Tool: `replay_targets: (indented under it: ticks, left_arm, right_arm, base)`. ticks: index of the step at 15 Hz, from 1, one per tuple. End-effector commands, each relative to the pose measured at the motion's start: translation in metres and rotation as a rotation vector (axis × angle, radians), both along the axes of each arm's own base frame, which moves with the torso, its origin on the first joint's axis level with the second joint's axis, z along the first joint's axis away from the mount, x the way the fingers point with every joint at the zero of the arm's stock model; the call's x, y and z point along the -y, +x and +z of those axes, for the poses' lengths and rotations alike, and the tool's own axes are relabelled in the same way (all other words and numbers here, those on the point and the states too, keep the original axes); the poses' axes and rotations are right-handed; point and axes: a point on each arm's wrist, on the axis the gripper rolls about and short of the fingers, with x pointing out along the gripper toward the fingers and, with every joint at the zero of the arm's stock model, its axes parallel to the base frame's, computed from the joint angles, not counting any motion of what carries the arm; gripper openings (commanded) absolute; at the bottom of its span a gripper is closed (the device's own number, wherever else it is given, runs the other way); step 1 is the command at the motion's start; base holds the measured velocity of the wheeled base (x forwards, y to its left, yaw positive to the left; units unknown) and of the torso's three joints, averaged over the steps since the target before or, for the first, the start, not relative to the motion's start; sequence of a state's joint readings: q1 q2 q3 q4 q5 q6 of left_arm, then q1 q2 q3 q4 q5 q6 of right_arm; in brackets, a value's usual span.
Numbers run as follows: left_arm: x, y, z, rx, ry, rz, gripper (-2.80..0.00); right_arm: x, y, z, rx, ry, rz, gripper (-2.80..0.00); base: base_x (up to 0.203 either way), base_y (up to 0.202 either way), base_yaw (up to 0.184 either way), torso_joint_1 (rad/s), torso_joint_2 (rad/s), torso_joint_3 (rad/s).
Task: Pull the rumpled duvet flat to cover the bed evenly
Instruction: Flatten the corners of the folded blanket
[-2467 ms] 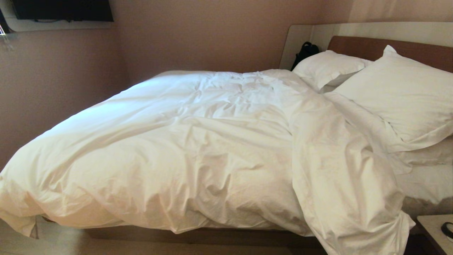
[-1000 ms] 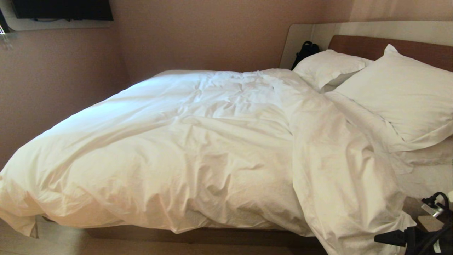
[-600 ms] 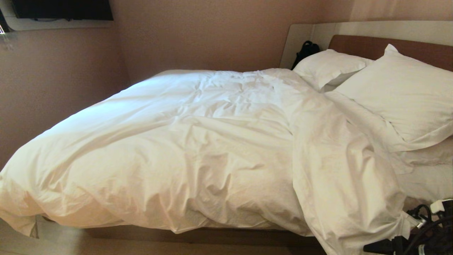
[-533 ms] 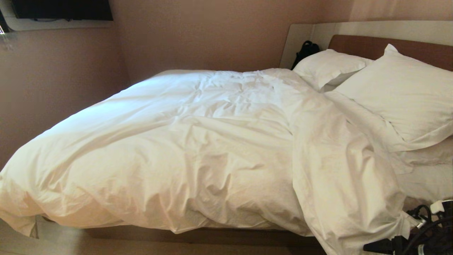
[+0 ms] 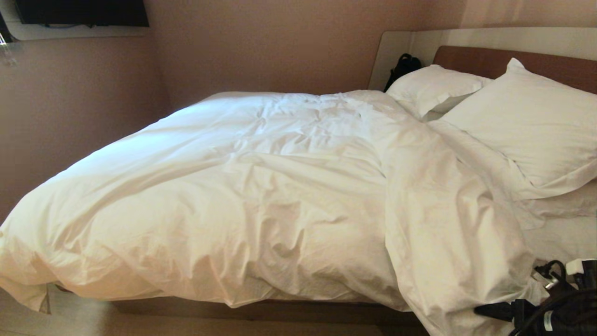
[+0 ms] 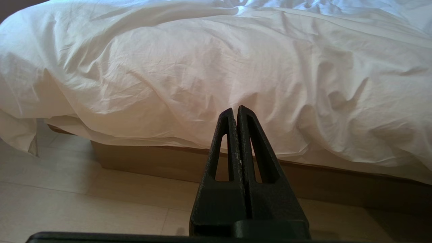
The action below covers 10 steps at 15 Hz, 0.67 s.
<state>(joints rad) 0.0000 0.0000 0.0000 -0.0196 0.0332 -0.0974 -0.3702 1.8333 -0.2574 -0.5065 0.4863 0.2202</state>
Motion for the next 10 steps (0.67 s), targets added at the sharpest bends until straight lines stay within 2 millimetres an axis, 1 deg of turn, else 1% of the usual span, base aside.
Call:
replay_targets:
  ticks: [1, 2, 3, 7, 10]
  left_arm:
    - [0.0000, 0.0000, 0.0000, 0.000, -0.001, 0.001, -2.80]
    - [0.0000, 0.0000, 0.0000, 0.000, -0.001, 0.001, -2.80]
    - [0.0000, 0.0000, 0.0000, 0.000, -0.001, 0.001, -2.80]
    - [0.0000, 0.0000, 0.0000, 0.000, -0.001, 0.001, -2.80]
    - [0.0000, 0.0000, 0.0000, 0.000, -0.002, 0.001, -2.80]
  right_arm:
    - [-0.0013, -0.0002, -0.0016, 0.030, 0.039, 0.029, 0.00]
    - [-0.0015, -0.0006, -0.0017, 0.031, 0.039, 0.030, 0.00]
    - [-0.0018, -0.0012, -0.0015, 0.039, 0.038, 0.031, -2.80]
    - [-0.0042, -0.0065, -0.0031, 0.046, 0.027, 0.046, -2.80]
    - [-0.0044, -0.0070, -0.0026, 0.048, 0.025, 0.048, -2.80]
  base:
    - [0.000, 0.000, 0.000, 0.000, 0.00, 0.000]
    - [0.000, 0.000, 0.000, 0.000, 0.00, 0.000]
    - [0.000, 0.000, 0.000, 0.000, 0.00, 0.000]
    - [0.000, 0.000, 0.000, 0.000, 0.00, 0.000]
    - [0.000, 0.000, 0.000, 0.000, 0.00, 0.000]
